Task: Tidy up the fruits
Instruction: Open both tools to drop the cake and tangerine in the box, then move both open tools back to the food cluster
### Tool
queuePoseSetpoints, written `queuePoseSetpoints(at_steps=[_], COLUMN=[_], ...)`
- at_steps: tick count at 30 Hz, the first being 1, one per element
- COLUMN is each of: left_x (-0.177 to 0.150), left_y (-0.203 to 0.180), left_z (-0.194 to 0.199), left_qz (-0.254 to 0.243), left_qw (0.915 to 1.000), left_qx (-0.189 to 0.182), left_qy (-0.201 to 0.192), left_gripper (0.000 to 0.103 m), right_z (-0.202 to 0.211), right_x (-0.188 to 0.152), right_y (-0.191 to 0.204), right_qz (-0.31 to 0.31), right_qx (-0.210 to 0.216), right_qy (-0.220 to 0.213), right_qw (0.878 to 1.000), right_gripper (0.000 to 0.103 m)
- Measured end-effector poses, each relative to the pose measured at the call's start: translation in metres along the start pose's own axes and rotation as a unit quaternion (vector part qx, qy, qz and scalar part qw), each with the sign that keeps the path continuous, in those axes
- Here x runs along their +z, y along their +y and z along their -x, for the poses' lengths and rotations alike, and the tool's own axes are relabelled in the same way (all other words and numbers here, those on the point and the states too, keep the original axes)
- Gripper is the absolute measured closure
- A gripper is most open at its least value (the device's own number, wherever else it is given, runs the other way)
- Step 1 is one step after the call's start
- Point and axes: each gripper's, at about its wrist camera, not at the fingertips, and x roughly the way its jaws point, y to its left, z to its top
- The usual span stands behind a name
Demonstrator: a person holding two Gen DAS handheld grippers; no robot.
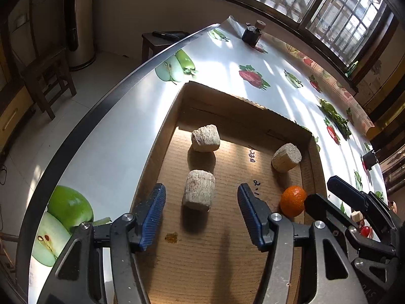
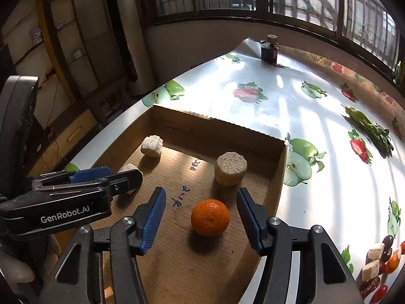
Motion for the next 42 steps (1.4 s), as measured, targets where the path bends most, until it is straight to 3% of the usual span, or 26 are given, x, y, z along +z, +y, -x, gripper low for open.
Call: queuePoseSetpoints(at_steps=[5,9,14,17,25,29,33,42], left_x=[-0.007,-0.008,-0.010,-0.016,-0.045,-0.054,-0.066,-0.083], left_y=[-0.001,0.006,0.000,-0.019,-0.106,-0.145,-0.184,-0.244], left_z=[-0.001,0.002,0.039,0.073,0.136,0.127,0.106,0.041], left_qz=[-0.029,-0.023,-0.002,-0.003,-0.078,-0.106,-0.136,-0.157], left_qw=[0.9994,0.9997,0.9993,0.9973,0.9840,0.9823,0.9811,0.9795], left_qx=[0.016,0.005,-0.001,-0.026,-0.064,-0.101,-0.103,-0.125], left_qy=[0.007,0.005,-0.037,-0.069,-0.147,-0.117,-0.092,-0.020], left_gripper=[0.045,0.045,0.045,0.044,0.022,0.021,0.021,0.021], right_z=[0.043,0.075,0.117,0.144,0.213,0.235,0.237,0.190], right_x=[-0.011,-0.029,-0.055,-0.074,-0.131,-0.156,-0.177,-0.185], right_y=[-0.023,-0.053,-0.107,-0.143,-0.235,-0.269,-0.291,-0.296], right_qz=[-0.031,-0.045,-0.086,-0.120,-0.218,-0.258,-0.279,-0.288], right_qx=[0.001,-0.020,-0.060,-0.086,-0.155,-0.175,-0.177,-0.130], right_qy=[-0.029,-0.041,-0.058,-0.070,-0.097,-0.101,-0.092,-0.051], right_qw=[0.999,0.998,0.993,0.987,0.959,0.945,0.939,0.947], right_gripper=[0.040,0.040,0.039,0.036,0.034,0.031,0.031,0.031])
